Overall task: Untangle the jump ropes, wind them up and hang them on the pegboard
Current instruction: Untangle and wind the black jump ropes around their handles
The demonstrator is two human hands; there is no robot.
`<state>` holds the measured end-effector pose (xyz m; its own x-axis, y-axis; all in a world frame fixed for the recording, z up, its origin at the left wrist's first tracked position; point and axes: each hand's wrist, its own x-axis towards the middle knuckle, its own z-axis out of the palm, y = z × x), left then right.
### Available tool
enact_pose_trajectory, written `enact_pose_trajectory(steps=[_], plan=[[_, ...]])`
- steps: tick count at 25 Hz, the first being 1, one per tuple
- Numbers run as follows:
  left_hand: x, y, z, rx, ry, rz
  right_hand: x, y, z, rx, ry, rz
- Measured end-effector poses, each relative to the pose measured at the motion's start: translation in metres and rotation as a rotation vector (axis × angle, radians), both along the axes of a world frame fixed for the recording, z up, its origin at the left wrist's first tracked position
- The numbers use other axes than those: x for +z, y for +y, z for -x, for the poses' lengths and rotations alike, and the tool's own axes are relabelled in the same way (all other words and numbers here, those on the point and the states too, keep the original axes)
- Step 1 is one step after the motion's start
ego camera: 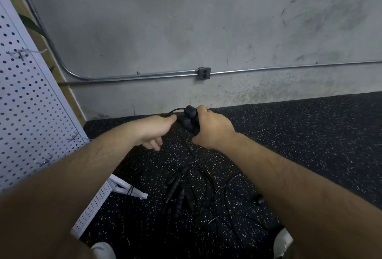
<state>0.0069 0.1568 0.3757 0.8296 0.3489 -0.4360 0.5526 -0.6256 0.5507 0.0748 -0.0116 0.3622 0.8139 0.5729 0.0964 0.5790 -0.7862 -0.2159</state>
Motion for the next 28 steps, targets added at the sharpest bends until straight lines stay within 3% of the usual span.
enact_pose_trajectory(steps=[2,4,6,8,13,15,24,26,28], plan=[[0.006,0.000,0.002,-0.110,-0.051,-0.528,0.005,-0.002,-0.003,0.039,-0.010,0.062],[0.007,-0.004,0.002,-0.258,-0.335,-0.730,0.009,-0.002,-0.002,0.098,-0.027,0.112],[0.005,-0.008,0.000,-0.511,-0.438,-0.686,0.012,0.001,0.002,0.167,-0.054,0.117],[-0.001,-0.015,-0.003,-0.627,-0.470,-0.711,0.015,0.002,0.005,0.212,-0.047,0.076],[-0.004,0.003,-0.012,-0.472,-0.560,-0.699,0.014,-0.009,-0.002,0.132,-0.220,0.018],[-0.004,0.011,-0.009,-0.438,-0.556,-0.716,0.009,-0.012,-0.005,0.131,-0.195,-0.036],[0.002,0.018,-0.001,-0.476,-0.867,-1.025,0.017,0.000,0.003,0.200,-0.236,-0.408],[0.006,0.023,0.002,-0.456,-0.926,-0.992,0.018,0.002,0.006,0.172,-0.165,-0.551],[0.011,0.024,0.006,-0.391,-0.939,-0.852,0.015,0.005,0.013,0.132,0.045,-0.890]])
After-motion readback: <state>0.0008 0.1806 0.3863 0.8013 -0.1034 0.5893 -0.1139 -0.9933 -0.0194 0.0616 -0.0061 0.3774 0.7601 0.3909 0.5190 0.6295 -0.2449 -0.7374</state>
